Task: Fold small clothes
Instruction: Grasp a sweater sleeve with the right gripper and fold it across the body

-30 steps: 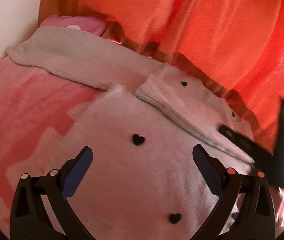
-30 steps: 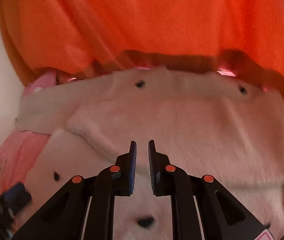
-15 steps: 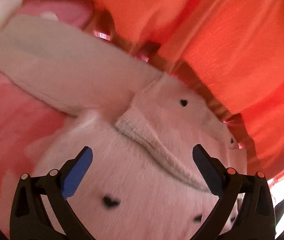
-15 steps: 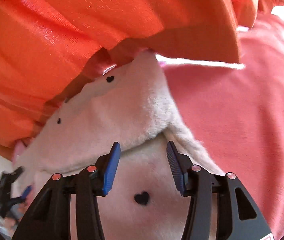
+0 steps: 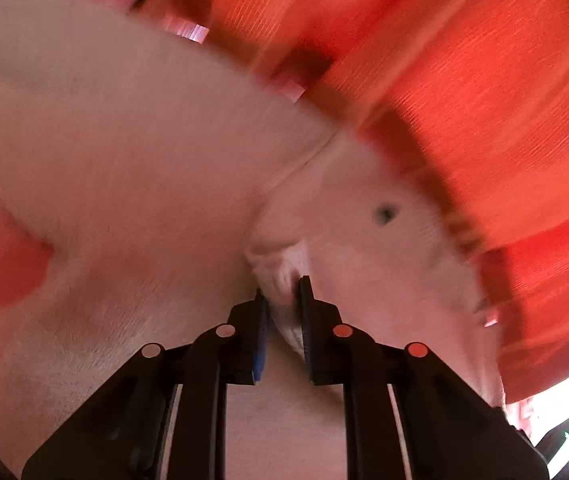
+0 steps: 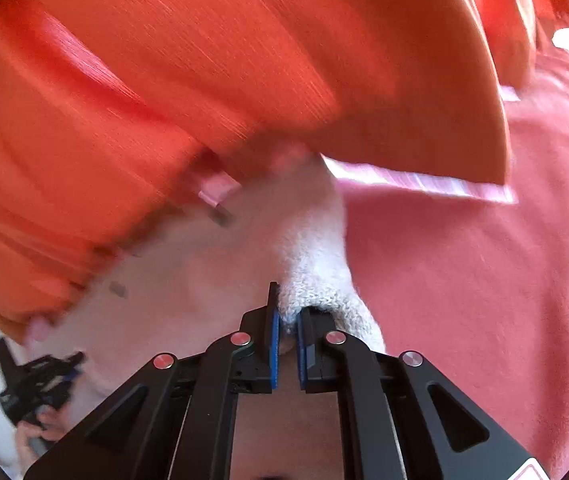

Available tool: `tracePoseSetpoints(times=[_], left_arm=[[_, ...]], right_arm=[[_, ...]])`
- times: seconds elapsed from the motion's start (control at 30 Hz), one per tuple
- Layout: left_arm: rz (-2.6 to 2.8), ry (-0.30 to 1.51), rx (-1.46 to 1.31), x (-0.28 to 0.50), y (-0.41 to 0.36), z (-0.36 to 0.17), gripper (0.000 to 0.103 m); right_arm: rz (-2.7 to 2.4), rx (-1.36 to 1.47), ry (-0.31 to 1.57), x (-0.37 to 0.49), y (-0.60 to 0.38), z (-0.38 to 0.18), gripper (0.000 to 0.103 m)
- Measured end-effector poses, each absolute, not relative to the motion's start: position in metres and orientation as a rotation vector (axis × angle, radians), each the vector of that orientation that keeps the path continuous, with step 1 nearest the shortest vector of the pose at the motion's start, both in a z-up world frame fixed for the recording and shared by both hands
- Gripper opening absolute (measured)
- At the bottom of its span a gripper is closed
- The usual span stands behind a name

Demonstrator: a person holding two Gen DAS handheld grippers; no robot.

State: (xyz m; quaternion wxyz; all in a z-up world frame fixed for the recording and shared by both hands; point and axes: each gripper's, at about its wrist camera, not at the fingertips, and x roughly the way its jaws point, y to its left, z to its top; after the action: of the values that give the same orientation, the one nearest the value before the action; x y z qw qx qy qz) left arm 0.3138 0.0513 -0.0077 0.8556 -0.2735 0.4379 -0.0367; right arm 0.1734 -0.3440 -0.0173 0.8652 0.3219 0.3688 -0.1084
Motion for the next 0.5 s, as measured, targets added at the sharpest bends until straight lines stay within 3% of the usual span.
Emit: tracePoseSetpoints(times=[0.1,0.17,0.2,0.23,0.33,0.43,0.5], left_arm=[[-0.105,0.886,-0.593,0.302,0.059,-0.006,0.013],[-0.116,0.869,-0.624,0.293,0.071,0.002,0.014],[-0.110,0.854,-0.625,0.290,0.078,0.006,0.020],[-0.095,0.839,-0.622,0.286,0.087,0.012,0.036],[0.020,0.776,-0.627,0.274,0.141,0.029,0.064],[0.188,0.750,-0.644,0.269,0.214,0.035,0.069],[0.316,0.732,-0.698,0.267,0.269,0.032,0.072]], right_arm=[[-0.247,0.644,0.775,0.166,-0.339,-0.002,0.008],[-0.271,0.627,0.771,0.153,-0.324,0.021,0.019],[-0.279,0.590,0.777,0.145,-0.314,0.030,0.021],[-0.281,0.529,0.784,0.137,-0.299,0.039,0.024],[-0.268,0.352,0.781,0.116,-0.246,0.064,0.036],[-0.123,0.320,0.773,0.095,-0.196,0.074,0.046],[-0.048,0.274,0.776,0.090,-0.164,0.073,0.048]])
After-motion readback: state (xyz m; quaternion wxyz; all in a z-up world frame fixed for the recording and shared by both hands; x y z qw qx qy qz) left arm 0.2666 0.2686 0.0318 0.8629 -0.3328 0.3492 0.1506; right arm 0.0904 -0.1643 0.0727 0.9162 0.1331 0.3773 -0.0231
